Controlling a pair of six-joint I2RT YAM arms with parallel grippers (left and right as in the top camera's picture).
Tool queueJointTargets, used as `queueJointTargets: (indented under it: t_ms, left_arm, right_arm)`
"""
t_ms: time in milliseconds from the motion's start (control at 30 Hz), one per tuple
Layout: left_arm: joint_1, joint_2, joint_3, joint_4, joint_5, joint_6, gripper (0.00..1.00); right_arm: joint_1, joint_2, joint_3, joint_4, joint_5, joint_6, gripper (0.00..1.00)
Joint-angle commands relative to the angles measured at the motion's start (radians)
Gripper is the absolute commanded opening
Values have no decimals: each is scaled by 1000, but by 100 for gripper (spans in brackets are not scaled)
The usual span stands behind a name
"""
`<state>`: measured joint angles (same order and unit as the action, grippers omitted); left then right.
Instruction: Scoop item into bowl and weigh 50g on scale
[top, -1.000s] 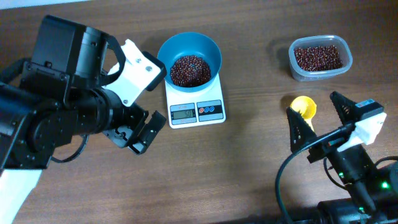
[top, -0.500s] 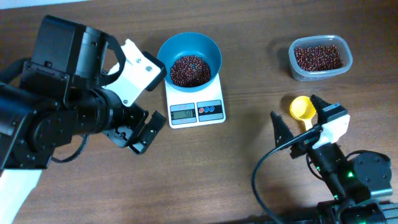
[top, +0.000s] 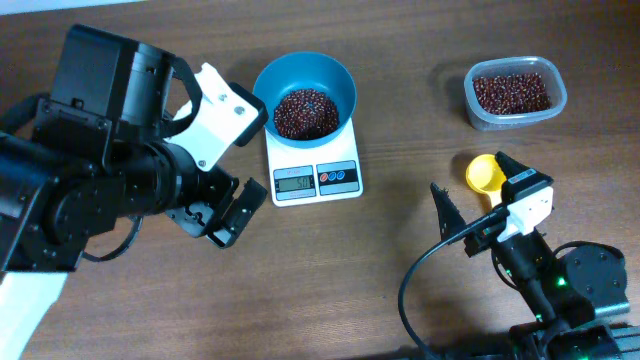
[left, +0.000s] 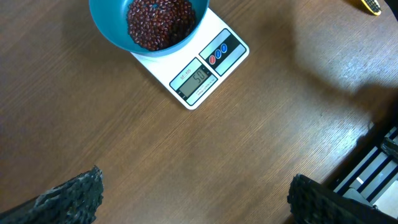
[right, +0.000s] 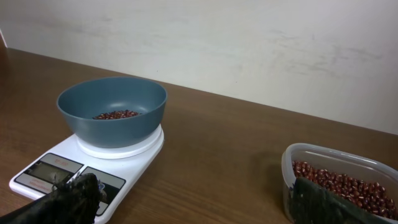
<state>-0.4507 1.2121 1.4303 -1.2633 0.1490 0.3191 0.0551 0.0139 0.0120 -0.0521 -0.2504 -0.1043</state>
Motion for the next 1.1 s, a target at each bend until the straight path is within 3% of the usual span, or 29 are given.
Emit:
queueJointTargets:
  t_ms: [0, 133, 233, 333, 400, 500, 633, 733, 867, 1067]
  left_arm:
    - [0, -2, -4, 2, 0, 12, 99]
    - [0, -2, -4, 2, 0, 12, 99]
    - [0, -2, -4, -116, 11, -18, 99]
    - [0, -2, -13, -126, -3, -21, 99]
    - [0, -2, -46, -129, -143, -162, 99]
    - [1, -13, -74, -95, -225, -256, 99]
    - [28, -187, -222, 93, -255, -259, 99]
    - [167, -387, -473, 353, -246, -259, 99]
    - [273, -554, -677, 573, -243, -258, 99]
    - [330, -805, -941, 853, -243, -259, 99]
  right_arm:
    - [9, -11, -6, -6, 16, 0, 99]
    - [9, -11, -6, -6, 16, 0, 99]
    - [10, -11, -6, -6, 16, 0, 99]
    - [10, -11, -6, -6, 16, 0, 98]
    - [9, -11, -6, -6, 16, 0, 99]
    - [9, -11, -6, -7, 16, 0, 99]
    - [10, -11, -6, -7, 16, 0, 99]
    - [9, -11, -6, -6, 16, 0, 99]
    - [10, -11, -6, -6, 16, 0, 99]
    - [10, -11, -6, -6, 16, 0, 99]
